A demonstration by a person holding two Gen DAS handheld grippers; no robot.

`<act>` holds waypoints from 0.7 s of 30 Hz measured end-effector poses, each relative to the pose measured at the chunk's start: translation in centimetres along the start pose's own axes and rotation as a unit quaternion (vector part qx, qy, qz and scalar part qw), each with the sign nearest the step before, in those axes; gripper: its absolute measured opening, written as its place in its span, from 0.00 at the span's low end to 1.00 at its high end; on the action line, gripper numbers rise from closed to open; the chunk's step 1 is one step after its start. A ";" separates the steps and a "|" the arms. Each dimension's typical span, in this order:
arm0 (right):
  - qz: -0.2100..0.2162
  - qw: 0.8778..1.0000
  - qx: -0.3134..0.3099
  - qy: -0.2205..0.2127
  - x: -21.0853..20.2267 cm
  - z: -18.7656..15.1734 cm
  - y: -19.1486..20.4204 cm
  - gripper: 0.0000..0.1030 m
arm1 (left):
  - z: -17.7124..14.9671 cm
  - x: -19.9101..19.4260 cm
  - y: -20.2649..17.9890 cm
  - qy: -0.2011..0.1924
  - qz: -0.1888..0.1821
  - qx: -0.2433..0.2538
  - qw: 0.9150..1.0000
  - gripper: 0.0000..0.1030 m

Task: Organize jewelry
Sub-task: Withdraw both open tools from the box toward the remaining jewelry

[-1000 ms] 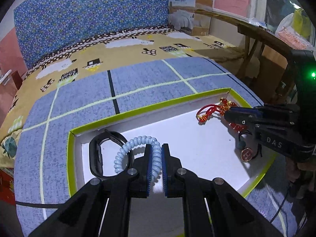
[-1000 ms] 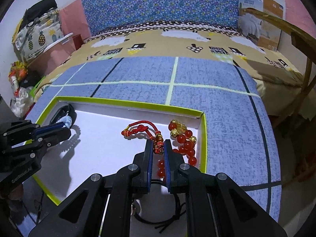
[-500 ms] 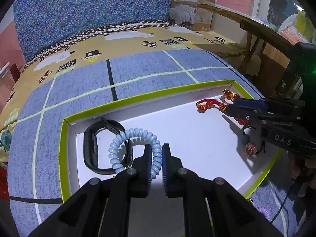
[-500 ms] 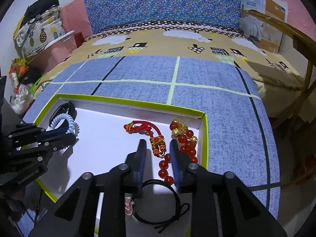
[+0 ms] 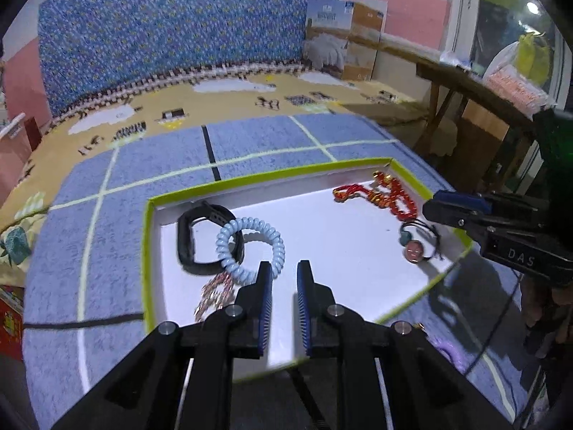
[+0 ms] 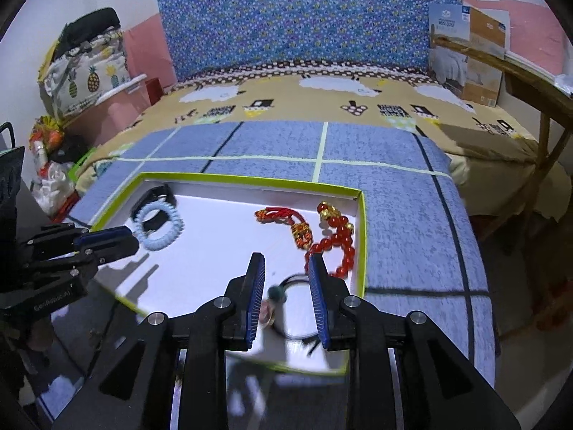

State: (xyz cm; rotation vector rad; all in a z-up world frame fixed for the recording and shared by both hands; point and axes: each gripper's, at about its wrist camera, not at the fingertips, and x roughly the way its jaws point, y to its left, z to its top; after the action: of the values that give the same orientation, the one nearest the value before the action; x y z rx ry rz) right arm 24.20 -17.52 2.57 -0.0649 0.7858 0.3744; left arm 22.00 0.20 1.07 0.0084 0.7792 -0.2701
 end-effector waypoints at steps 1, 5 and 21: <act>0.001 1.000 0.000 -0.004 -0.5 -0.3 0.1 0.25 | -0.3 -0.8 -0.1 -0.010 0.001 0.000 1.000 0.14; 0.005 1.000 0.002 -0.019 -2.9 -2.1 1.0 0.25 | -1.8 -3.8 -0.5 -0.039 0.006 -0.004 0.999 0.14; 0.011 0.999 0.002 -0.052 -10.0 -7.8 4.2 0.25 | -7.6 -10.3 -2.1 -0.069 0.020 -0.009 0.997 0.14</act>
State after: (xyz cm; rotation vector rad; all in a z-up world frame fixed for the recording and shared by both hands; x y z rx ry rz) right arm 10.99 -18.19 4.38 -0.0336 0.6855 0.3938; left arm 9.20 1.43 2.99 -0.0126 0.6431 -0.2232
